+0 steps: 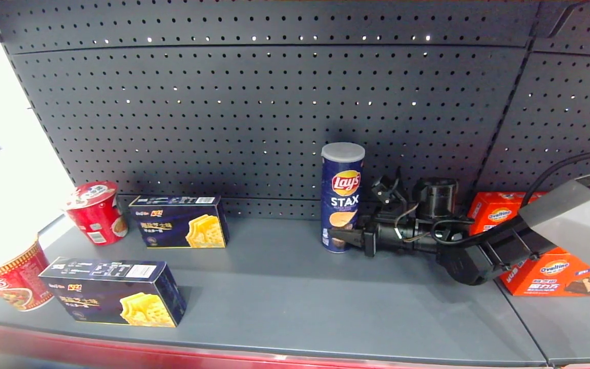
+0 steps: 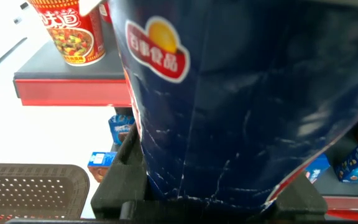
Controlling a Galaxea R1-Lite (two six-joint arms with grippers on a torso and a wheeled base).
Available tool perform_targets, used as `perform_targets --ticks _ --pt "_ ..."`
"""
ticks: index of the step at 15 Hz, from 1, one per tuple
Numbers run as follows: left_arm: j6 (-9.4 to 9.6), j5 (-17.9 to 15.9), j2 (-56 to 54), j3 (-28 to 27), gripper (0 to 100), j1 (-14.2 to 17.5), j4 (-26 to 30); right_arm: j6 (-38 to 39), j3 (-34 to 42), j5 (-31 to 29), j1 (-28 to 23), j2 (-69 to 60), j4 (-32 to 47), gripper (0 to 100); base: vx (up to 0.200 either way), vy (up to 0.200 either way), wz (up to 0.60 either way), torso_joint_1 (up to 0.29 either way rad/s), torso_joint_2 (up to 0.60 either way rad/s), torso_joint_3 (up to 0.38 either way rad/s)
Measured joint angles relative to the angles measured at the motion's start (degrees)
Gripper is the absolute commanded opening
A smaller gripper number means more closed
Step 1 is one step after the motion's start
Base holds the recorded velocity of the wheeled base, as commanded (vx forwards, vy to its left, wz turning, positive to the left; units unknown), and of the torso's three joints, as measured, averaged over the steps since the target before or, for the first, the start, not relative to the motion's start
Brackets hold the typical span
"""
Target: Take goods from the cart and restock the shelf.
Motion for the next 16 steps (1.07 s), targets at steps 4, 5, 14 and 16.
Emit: perform_targets --ticks 4,5,14,16 --pt "0.0 0.0 0.0 0.5 0 0.0 -0.2 0.0 3.0 0.0 0.5 -2.5 -0.6 0 0.0 0.0 0.0 0.0 0.0 0.0" --pt "0.0 0.0 0.0 0.6 0 0.0 -0.3 -0.1 5.4 -0.1 0.5 -3.8 -1.2 0 0.0 0.0 0.0 0.0 0.0 0.0" --pt "0.0 0.3 0.0 0.8 0 0.0 -0.5 -0.2 33.5 -11.5 4.7 -19.7 -12.6 0 0.0 0.0 0.0 0.0 0.0 0.0" --pt "0.0 0.5 -0.1 0.5 0 0.0 -0.6 0.0 37.2 -12.1 5.5 -23.2 -12.8 0 0.0 0.0 0.0 0.0 0.0 0.0"
